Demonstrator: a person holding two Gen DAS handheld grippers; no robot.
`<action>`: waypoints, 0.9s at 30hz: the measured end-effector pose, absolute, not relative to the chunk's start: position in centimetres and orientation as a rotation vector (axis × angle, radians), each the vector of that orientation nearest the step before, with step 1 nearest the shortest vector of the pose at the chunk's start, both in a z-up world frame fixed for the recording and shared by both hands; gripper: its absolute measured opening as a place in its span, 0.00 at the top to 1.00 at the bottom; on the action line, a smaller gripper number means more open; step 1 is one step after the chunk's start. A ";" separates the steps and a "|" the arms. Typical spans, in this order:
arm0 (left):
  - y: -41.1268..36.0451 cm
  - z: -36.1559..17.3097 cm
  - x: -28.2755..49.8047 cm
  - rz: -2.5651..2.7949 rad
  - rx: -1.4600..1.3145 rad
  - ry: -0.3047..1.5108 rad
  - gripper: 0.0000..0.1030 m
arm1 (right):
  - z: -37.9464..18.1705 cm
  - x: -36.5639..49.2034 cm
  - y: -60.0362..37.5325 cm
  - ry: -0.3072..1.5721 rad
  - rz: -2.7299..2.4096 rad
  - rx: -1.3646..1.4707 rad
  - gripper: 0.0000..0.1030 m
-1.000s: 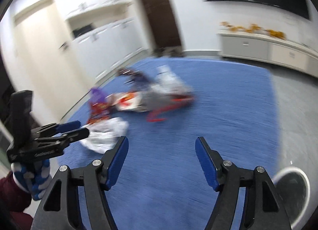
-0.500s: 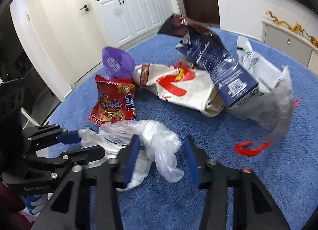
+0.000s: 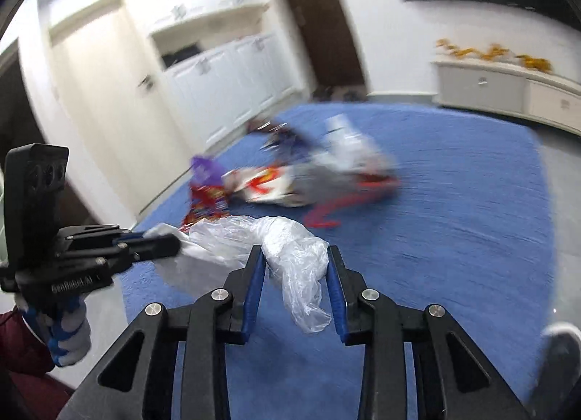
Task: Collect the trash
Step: 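Carry the clear plastic bag over the bin and release it from the right gripper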
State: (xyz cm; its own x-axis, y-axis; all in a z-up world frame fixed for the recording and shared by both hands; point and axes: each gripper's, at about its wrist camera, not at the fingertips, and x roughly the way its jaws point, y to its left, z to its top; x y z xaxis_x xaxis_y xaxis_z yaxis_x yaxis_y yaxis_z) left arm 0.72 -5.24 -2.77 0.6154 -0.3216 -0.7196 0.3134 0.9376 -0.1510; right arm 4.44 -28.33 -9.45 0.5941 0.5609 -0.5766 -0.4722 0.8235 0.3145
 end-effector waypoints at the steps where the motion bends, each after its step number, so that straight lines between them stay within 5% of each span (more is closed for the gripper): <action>1: -6.8 -2.5 0.8 -0.396 0.002 0.829 0.91 | -9.2 3.8 -30.7 0.696 0.545 0.148 0.68; 11: -27.5 -3.5 4.4 -0.724 0.128 0.893 0.91 | -13.9 -1.4 -52.5 0.737 -0.019 0.268 0.67; 20: -42.5 -8.5 7.4 -0.833 0.220 0.969 0.87 | -21.7 -0.6 -61.9 0.857 -0.237 0.373 0.63; 22: -44.2 -9.6 7.9 -0.847 0.222 0.996 0.75 | -22.8 -0.3 -62.5 0.869 -0.257 0.386 0.59; 24: -46.0 -10.6 8.7 -0.854 0.212 1.026 0.49 | -24.1 0.4 -63.1 0.887 -0.283 0.397 0.47; 27: -47.0 -11.6 9.0 -0.843 0.232 1.023 0.44 | -25.0 0.1 -64.1 0.896 -0.313 0.406 0.40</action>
